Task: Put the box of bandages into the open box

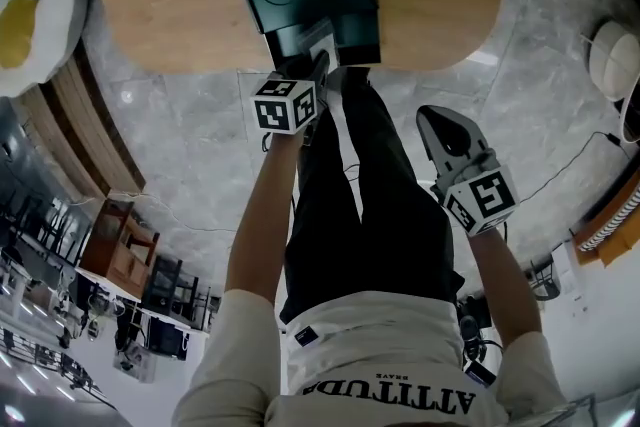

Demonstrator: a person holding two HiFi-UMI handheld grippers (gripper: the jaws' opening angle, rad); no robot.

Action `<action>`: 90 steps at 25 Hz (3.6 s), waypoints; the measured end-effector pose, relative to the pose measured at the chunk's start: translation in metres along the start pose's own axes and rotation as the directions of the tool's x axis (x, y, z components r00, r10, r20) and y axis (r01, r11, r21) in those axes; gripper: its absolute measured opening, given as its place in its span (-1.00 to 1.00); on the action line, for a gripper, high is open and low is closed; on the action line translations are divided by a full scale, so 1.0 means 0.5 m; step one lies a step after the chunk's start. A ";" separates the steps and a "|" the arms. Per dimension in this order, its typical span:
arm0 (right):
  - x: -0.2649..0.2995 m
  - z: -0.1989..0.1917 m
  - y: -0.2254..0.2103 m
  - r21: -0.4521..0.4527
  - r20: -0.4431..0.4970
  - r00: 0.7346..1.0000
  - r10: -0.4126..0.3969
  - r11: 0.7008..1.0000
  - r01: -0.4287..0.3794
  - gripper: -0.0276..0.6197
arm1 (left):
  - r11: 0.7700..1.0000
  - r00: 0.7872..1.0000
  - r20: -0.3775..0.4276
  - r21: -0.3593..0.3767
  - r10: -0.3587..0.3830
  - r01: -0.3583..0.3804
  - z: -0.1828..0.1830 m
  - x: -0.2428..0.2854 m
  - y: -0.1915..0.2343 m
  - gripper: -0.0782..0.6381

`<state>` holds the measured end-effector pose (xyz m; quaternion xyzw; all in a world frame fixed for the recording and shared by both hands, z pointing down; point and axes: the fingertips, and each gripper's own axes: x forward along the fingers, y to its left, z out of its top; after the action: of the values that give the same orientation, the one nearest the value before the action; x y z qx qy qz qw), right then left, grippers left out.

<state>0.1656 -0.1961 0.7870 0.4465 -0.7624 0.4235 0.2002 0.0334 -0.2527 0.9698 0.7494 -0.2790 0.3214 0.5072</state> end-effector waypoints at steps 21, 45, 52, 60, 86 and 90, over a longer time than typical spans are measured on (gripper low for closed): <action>0.083 -0.013 -0.047 0.025 0.009 1.000 0.020 0.999 -0.020 -0.85 | 0.989 0.950 -0.280 -0.008 0.139 -0.147 -0.018 0.105 0.111 -0.67; 0.080 -0.016 -0.018 -0.024 0.025 0.999 0.042 0.999 -0.041 -0.85 | 0.986 0.984 -0.069 0.022 0.167 -0.166 -0.010 0.013 0.109 0.05; 0.026 0.063 0.013 -0.050 0.061 0.997 0.037 0.998 -0.034 -0.85 | 0.998 0.993 0.105 -0.004 0.059 -0.059 0.071 -0.098 0.010 -0.10; -0.074 0.134 0.056 -0.063 0.086 0.995 0.058 0.997 -0.052 -0.85 | 0.998 0.966 0.252 0.027 0.050 -0.058 0.133 -0.271 -0.100 -0.30; -0.312 0.178 0.404 -0.208 0.245 0.969 0.023 0.978 0.029 -0.85 | 0.969 0.885 0.463 0.239 -0.051 -0.069 0.004 -0.813 -0.251 -0.70; -0.357 0.151 0.464 -0.161 0.296 0.955 -0.011 0.985 0.061 -0.85 | 0.961 0.866 0.493 0.270 -0.085 -0.059 -0.046 -0.900 -0.264 -0.72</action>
<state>0.0666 -0.1107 0.5145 0.4998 -0.8085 0.2827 0.1291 -0.1600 -0.1462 0.5551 0.8720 -0.3480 0.1487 0.3105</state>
